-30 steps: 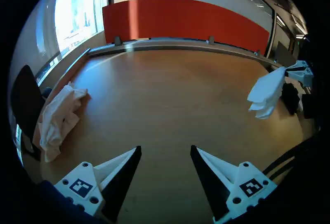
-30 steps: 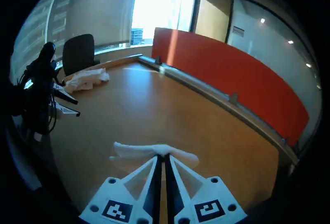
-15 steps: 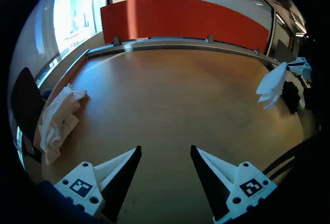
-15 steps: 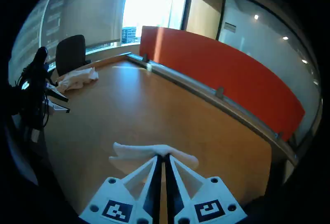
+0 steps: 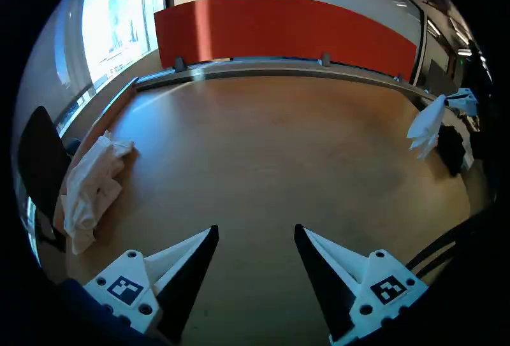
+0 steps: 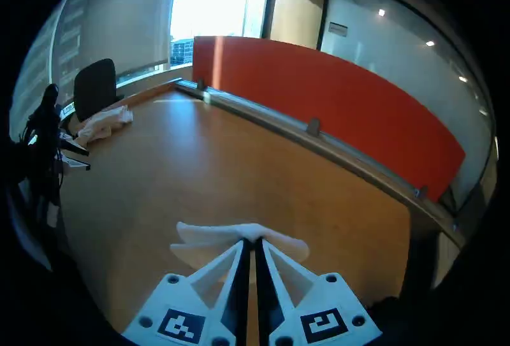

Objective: Fold towel

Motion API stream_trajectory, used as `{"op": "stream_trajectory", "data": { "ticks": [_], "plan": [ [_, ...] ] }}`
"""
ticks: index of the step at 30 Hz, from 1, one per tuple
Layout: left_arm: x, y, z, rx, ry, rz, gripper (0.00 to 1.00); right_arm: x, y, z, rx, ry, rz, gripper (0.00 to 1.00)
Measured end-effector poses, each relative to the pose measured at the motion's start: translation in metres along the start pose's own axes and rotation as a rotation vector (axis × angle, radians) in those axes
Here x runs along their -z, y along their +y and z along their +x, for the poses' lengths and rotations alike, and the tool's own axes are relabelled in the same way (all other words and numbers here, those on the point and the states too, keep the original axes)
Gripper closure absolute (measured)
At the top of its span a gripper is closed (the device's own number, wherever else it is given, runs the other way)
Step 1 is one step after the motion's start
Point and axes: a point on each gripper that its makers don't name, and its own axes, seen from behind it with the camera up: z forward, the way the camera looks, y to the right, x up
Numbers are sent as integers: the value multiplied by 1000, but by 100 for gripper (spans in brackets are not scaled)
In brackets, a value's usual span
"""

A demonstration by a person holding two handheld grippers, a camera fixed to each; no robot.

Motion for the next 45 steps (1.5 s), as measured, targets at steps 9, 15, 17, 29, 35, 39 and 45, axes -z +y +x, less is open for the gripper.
{"op": "stream_trajectory", "data": {
  "ticks": [9,15,17,29,35,39,45],
  "plan": [
    [-2,2,0,0,-7,12,12,4,42,-17,-14,-35,-14,95],
    [-2,4,-1,3,-12,19,12,4,66,-28,-16,-65,-19,95],
    [-3,5,-1,2,-13,21,12,4,74,-30,-18,-69,-20,95],
    [-4,9,0,1,-19,33,12,5,116,-36,-40,-89,-48,95],
    [-4,13,1,-1,-19,36,12,2,127,-37,-39,-95,-55,95],
    [-4,15,2,0,-19,37,12,1,132,-38,-39,-98,-57,95],
    [-4,17,2,1,-21,39,12,-2,136,-39,-38,-103,-58,95]
  ]
}}
